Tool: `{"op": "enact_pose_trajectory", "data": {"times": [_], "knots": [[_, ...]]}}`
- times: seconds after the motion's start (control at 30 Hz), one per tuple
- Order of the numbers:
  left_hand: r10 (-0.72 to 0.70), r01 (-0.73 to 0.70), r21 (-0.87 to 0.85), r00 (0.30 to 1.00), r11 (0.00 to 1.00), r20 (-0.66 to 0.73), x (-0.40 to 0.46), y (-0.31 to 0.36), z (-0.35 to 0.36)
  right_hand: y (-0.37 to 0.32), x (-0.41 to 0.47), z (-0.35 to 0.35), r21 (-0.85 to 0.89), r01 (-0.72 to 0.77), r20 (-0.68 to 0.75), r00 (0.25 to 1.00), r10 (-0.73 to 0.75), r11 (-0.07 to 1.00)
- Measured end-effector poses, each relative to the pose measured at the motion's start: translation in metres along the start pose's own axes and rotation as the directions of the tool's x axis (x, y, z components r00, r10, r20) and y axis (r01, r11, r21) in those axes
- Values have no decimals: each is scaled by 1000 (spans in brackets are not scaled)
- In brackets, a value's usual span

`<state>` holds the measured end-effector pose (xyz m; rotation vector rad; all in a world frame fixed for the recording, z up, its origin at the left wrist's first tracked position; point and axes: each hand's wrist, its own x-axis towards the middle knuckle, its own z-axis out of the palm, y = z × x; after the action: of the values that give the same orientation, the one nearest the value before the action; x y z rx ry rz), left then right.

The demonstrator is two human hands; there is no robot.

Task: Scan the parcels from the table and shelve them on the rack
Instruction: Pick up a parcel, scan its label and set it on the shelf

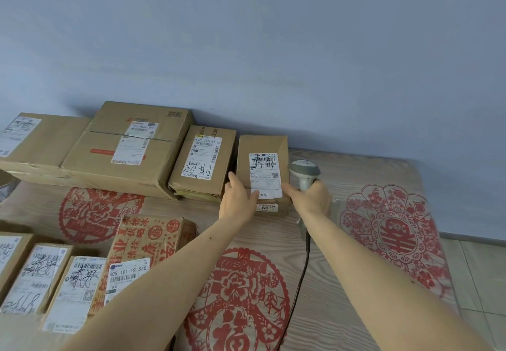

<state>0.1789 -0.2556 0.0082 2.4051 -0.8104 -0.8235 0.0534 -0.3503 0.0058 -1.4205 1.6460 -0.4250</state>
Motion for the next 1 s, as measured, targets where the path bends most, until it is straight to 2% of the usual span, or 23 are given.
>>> {"op": "enact_pose_trajectory", "data": {"times": [0.13,0.5,0.73,1.0], "knots": [[-49,52,-53,997,997,58,-1,-1,-2,-3,-3,-1,-32,-11,33,999,12,999],[42,-41,-212,999,976,0,-45,19,-34,-22,-47,-28,19,42,-30,999,-42,999],[80,-112,-359,992,927,-102,-87,14,-80,-54,-114,-36,47,165,-130,979,-158,985],[122,-222,-488,966,844,-228,-148,-36,-146,-84,-214,-25,113,279,-130,956,-264,954]]}}
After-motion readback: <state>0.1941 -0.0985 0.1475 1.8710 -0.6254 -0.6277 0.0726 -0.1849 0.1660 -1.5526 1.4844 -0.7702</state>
